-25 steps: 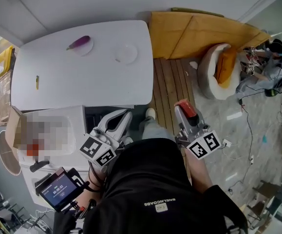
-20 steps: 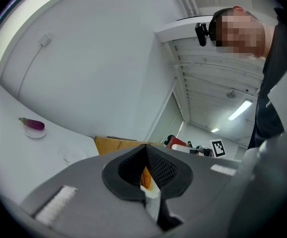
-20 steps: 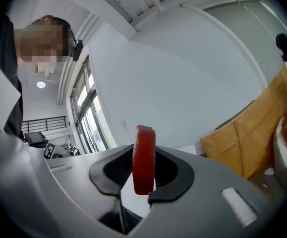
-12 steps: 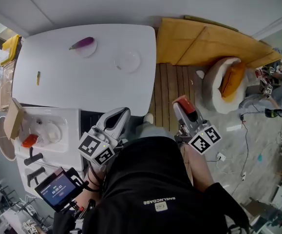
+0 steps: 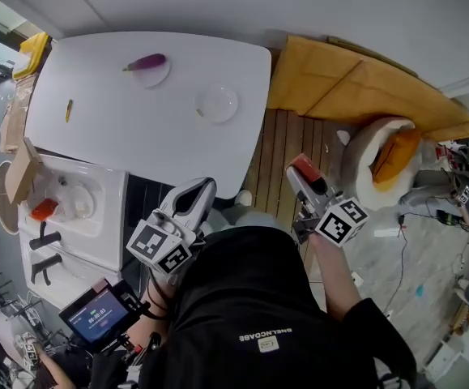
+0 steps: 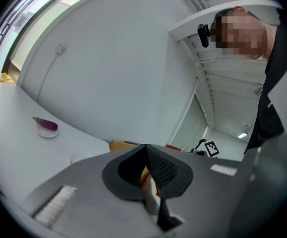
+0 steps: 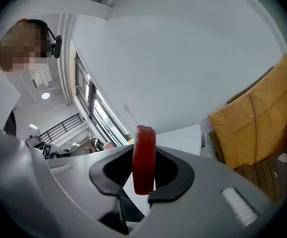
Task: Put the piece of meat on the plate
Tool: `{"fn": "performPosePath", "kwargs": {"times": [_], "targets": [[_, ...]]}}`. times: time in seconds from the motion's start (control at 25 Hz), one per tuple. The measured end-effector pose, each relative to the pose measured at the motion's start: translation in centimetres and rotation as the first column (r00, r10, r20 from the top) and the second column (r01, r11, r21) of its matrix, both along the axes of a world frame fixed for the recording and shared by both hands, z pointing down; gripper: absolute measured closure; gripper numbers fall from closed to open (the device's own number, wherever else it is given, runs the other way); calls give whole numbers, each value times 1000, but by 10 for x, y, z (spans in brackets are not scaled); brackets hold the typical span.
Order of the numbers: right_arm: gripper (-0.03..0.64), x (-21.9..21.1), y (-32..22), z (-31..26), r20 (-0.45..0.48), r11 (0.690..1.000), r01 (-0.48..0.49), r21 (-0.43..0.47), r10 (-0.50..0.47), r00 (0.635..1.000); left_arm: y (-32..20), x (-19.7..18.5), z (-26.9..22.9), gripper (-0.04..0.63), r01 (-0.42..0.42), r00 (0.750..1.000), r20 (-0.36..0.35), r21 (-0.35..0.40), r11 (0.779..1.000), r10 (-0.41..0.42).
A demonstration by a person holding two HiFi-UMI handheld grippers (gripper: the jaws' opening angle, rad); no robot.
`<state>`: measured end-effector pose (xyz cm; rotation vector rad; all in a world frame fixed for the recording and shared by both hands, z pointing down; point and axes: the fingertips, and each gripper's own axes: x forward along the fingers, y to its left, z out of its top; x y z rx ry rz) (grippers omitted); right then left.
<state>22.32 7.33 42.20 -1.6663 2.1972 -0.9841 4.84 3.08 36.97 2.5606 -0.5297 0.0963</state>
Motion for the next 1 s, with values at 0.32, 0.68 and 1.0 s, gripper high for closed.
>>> {"fn": "performPosePath", "kwargs": {"times": [0.32, 0.68, 1.0], "targets": [[522, 4, -32, 26, 59, 996, 64, -67, -60, 996, -12, -3, 14, 575, 75, 996, 48, -19, 997, -74], [522, -21, -86, 64, 151, 978, 138, -155, -115, 982, -52, -27, 30, 575, 142, 989, 49, -59, 988, -140], [522, -37, -132, 93, 197, 948, 214, -234, -170, 966, -78, -31, 34, 575, 160, 987, 33, -85, 984, -157]]}}
